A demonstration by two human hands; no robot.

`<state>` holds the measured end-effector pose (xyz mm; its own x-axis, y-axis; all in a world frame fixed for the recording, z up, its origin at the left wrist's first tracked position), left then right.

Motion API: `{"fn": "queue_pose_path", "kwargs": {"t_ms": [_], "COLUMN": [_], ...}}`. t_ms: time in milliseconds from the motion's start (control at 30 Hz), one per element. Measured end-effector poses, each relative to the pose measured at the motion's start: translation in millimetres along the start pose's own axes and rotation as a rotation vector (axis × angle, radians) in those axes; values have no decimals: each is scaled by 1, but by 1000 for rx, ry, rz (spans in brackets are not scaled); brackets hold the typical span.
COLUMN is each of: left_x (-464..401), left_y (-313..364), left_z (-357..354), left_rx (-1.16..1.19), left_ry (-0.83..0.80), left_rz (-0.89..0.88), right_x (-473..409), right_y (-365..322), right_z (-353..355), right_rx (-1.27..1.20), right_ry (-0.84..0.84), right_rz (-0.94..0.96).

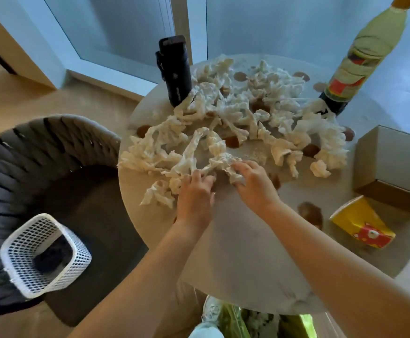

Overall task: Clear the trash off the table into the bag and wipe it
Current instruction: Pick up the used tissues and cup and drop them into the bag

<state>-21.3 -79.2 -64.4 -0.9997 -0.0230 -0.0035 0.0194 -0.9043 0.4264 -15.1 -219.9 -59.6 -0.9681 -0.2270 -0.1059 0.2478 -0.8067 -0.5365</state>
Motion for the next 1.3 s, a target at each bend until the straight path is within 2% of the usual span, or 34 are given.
{"fn": "queue_pose_path", "kwargs": {"t_ms": [400, 567, 767, 933, 1100, 1300], "left_x": [-13, -6, 29, 82, 173, 325], "left_y": [-7, -4, 16, 39, 60, 84], "left_z": [-14, -9, 3, 8, -2, -44], "left_rx": [2, 138, 183, 184, 250, 389], "left_ry": [-96, -94, -27, 2, 28, -188], "left_rz": [-118, -146, -298, -343, -321, -402], "right_x": [-26, -9, 31, 94, 199, 352], "right_y": [16, 14, 6, 3, 5, 22], "right_z": [-21, -6, 22, 43, 50, 36], "right_rx": [15, 13, 0, -24, -71, -182], "right_ry": [-27, 132, 301, 387, 446, 437], "right_rz": [-133, -103, -36, -26, -54, -140]}}
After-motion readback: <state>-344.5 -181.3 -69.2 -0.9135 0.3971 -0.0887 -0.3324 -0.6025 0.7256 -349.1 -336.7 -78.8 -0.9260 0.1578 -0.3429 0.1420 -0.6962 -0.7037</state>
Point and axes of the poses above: each hand's wrist, its own x-axis away from the middle knuckle, its own z-axis out of the back of the hand, y = z × x, the point moved 5 cm from there along -x, towards the middle knuckle, and after that the axes turned 15 degrees about z, right-handed, at the moved point
